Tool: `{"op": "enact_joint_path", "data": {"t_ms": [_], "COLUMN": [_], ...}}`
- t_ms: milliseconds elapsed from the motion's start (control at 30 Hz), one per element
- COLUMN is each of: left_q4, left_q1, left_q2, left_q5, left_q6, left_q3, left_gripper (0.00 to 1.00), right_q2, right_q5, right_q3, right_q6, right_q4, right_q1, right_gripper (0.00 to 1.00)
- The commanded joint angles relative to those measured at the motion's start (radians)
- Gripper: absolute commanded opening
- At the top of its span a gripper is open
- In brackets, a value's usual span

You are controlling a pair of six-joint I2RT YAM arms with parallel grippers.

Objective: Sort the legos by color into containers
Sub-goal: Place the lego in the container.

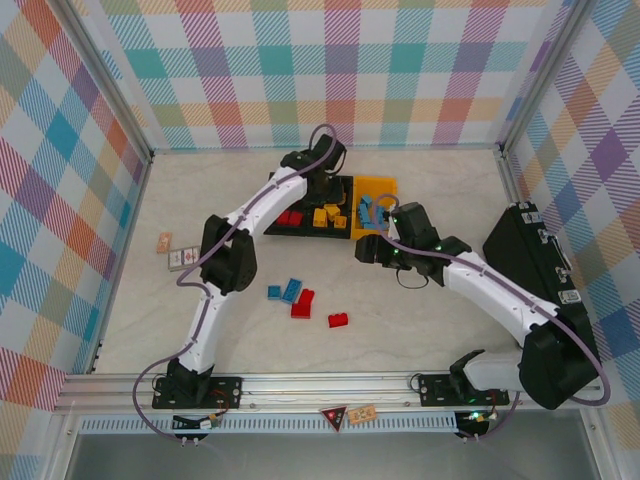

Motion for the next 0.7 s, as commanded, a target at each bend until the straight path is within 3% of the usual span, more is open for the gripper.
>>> {"op": "enact_joint_path", "data": {"t_ms": [0, 267, 433, 667], "left_q4": [-0.040, 0.011, 0.033, 0.071], "left_q1": [0.008, 0.018, 0.018, 0.016], "left_q2": [0.052, 0.130, 0.129, 0.040], "left_q5": [-0.001, 0.056, 0.087, 0.095], "left_q6": [0.018, -0.003, -0.004, 0.003], "left_q3": [0.095, 0.164, 0.163, 0.076], "left_gripper": [0.30, 0.33, 0.49, 0.53], "right_q2": [-0.002, -0.051, -0.062, -0.062], "right_q5": [0.000, 0.027, 0.029, 0.021], "right_q3": [0.014, -0.009, -0.018, -0.035], "right_q6": [-0.008, -0.004, 0.002, 0.013], "right_q4": [0.016, -0.012, -0.015, 0.000], "right_q1": [-0.007, -0.011, -0.014, -0.014], "right_gripper": [0.70, 0.70, 0.70, 0.70]}}
